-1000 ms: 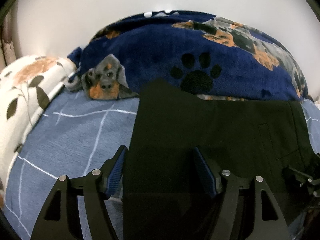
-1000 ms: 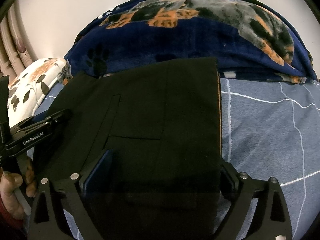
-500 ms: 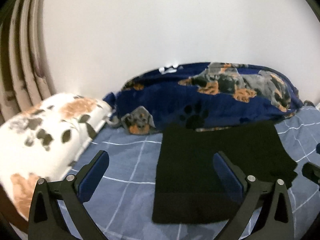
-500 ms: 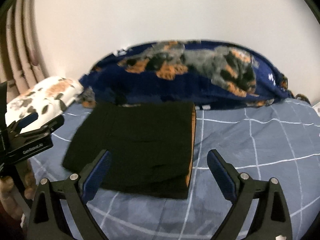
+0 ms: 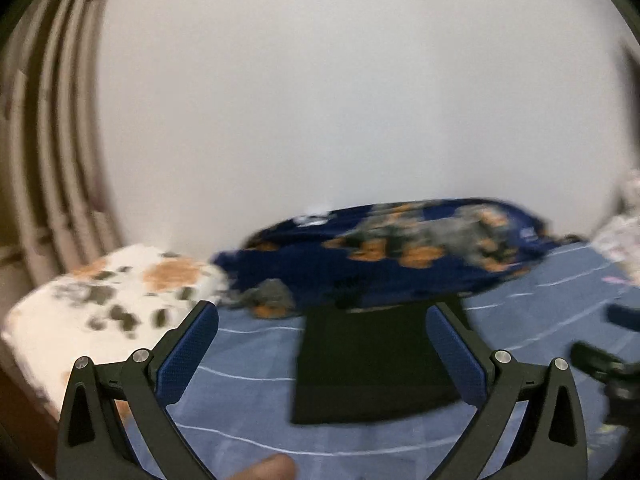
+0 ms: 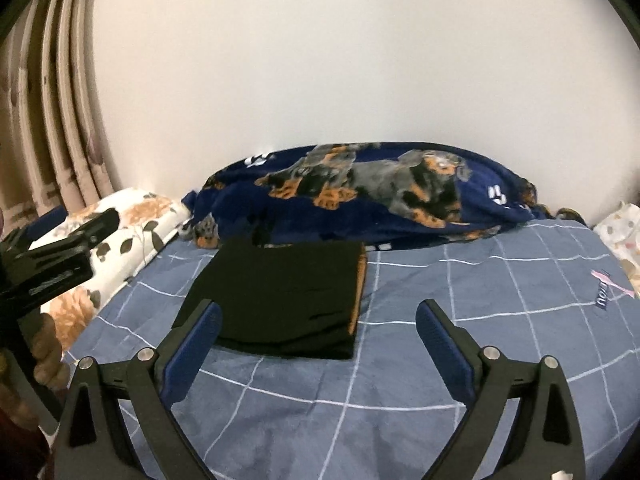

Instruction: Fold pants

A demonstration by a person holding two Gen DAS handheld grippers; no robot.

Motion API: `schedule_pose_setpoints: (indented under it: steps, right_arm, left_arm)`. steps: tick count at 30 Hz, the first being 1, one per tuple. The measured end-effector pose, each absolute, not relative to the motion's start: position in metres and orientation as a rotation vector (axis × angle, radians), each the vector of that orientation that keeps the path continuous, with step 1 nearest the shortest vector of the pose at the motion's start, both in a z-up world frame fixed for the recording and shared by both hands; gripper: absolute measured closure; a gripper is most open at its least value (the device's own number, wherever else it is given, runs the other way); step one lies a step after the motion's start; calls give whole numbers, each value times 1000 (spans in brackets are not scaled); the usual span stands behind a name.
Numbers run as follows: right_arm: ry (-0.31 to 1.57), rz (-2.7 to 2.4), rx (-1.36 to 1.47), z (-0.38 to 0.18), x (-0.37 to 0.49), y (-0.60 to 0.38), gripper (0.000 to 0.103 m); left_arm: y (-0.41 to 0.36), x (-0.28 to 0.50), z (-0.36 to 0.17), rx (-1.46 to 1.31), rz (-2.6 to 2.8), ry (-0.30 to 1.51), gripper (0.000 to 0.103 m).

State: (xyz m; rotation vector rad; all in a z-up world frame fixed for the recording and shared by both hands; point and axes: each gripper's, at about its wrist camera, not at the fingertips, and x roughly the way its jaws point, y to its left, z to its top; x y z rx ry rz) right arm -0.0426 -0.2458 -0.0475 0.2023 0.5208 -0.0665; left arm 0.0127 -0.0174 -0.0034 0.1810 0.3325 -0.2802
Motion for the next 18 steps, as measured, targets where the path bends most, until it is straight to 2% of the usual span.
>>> schedule_pose_setpoints:
  steps: [18]
  right_arm:
    - [498,-45,126,-30,-72,-215,5]
  left_arm:
    - [-3,-6,2,91,-218,446,0]
